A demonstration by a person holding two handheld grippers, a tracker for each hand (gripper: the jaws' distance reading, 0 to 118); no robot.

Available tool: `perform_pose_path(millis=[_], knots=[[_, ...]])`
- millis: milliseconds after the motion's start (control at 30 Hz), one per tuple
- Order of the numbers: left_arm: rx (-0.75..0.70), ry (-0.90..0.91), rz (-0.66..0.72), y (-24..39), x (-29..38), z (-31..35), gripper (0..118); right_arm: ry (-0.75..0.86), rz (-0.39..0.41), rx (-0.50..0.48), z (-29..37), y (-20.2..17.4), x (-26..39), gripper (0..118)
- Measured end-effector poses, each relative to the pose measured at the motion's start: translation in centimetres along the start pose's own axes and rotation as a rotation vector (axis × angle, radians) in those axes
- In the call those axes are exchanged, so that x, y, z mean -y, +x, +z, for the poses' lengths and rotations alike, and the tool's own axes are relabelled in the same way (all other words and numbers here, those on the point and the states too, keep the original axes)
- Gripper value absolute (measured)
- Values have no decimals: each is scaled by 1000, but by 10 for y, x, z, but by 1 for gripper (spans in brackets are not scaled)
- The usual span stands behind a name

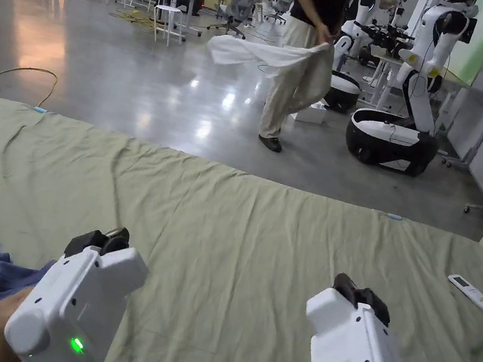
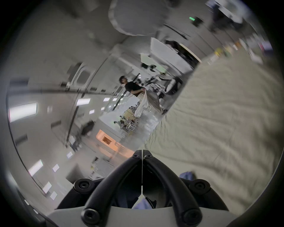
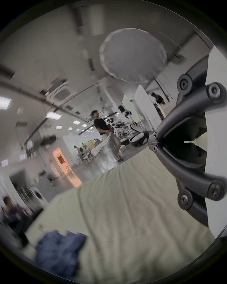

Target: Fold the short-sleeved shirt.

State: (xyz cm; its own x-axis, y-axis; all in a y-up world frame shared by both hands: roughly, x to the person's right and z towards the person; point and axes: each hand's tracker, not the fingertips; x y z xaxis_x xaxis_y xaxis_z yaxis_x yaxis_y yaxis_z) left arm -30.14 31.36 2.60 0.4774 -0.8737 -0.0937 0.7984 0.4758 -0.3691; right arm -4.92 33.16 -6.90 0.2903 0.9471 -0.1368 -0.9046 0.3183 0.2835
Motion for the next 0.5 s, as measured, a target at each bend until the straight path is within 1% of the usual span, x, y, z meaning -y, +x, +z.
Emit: perform_pose_path(millis=[33, 67, 133, 167, 200, 233, 267, 300, 333, 367, 400, 467, 500], knots=[[0, -4, -31, 2, 1, 0, 0, 0, 34, -7, 1, -2, 2, 0], [-1, -7, -44, 0, 1, 2, 0, 2, 45, -10, 2, -4, 4, 0], [0, -2, -14, -5, 1, 4, 0, 4, 50, -12, 3, -7, 5, 0], [3, -3, 28, -9, 0, 5, 0, 7, 47, 0, 17, 2, -2, 0], [-2, -11, 83, -15, -1, 5, 0, 7, 31, -6, 22, 5, -5, 0], [-4, -18, 154, -21, -2, 6, 0, 1, -26, -4, 25, 6, -7, 0], [13, -25, 270, -29, -3, 6, 0, -5, -109, -3, 27, 9, -8, 0], [20, -29, 421, -38, -2, 8, 0, -24, -248, -21, 17, 13, 0, 0], [23, -29, 544, -46, 3, 4, 0, -46, -363, -17, 16, 17, 1, 0], [35, -16, 693, -55, 8, 4, 0, -61, -495, -12, 16, 23, 2, 0], [43, -9, 837, -62, 12, 5, 0, -81, -607, 15, 18, 26, 4, 0], [17, -1, 1037, -67, 27, 0, 0, -108, -838, 51, 18, 34, 10, 0], [-3, 3, 1103, -69, 31, -1, 0, -131, -960, 86, 20, 36, 13, 0]])
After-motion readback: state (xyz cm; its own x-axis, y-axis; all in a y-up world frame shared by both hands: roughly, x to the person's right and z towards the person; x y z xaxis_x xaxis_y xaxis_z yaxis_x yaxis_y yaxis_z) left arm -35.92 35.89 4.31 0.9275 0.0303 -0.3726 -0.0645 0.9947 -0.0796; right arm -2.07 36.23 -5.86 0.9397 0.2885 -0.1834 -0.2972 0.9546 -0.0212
